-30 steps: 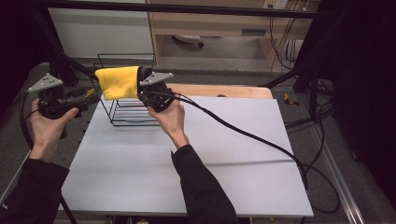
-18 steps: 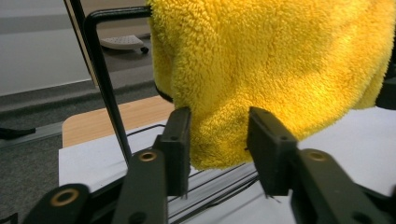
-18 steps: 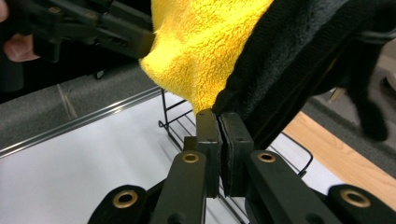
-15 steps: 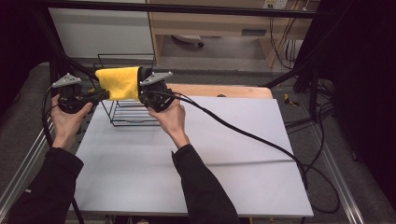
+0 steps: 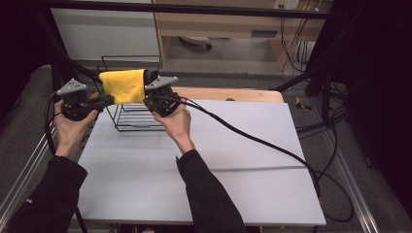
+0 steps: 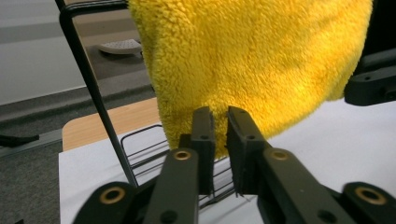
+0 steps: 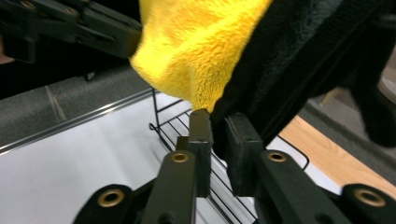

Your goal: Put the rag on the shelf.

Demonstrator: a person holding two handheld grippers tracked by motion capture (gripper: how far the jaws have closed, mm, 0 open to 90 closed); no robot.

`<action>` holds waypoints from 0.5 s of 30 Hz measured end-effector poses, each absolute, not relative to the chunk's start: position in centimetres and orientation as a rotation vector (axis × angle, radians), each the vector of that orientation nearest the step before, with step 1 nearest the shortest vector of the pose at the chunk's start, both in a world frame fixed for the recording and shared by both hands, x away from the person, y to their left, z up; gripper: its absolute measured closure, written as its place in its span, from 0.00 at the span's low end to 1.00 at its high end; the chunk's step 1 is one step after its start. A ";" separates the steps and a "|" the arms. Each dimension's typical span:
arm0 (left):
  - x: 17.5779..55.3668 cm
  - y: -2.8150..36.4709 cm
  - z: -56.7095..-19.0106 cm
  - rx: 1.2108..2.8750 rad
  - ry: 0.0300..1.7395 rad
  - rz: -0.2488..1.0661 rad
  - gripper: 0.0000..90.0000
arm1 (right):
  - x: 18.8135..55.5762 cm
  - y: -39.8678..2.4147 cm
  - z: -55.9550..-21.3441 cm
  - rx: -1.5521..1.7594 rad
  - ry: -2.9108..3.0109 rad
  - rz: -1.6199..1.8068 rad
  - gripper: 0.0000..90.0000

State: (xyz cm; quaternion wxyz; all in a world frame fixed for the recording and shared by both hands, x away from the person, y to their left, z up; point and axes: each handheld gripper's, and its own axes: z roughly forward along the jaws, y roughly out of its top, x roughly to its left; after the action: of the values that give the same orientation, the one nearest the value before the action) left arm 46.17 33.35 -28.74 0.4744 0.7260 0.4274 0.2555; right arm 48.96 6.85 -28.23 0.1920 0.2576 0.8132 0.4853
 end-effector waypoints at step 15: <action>43.5 32.6 -29.3 1.853 1.015 0.609 0.51 | 46.1 4.3 -26.1 0.686 2.232 1.413 0.42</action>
State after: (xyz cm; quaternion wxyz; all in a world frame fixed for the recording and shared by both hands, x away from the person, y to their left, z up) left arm 43.47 32.64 -29.29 0.4540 0.7509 0.4111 0.2468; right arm 46.05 4.29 -26.08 0.2045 0.2458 0.8005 0.5068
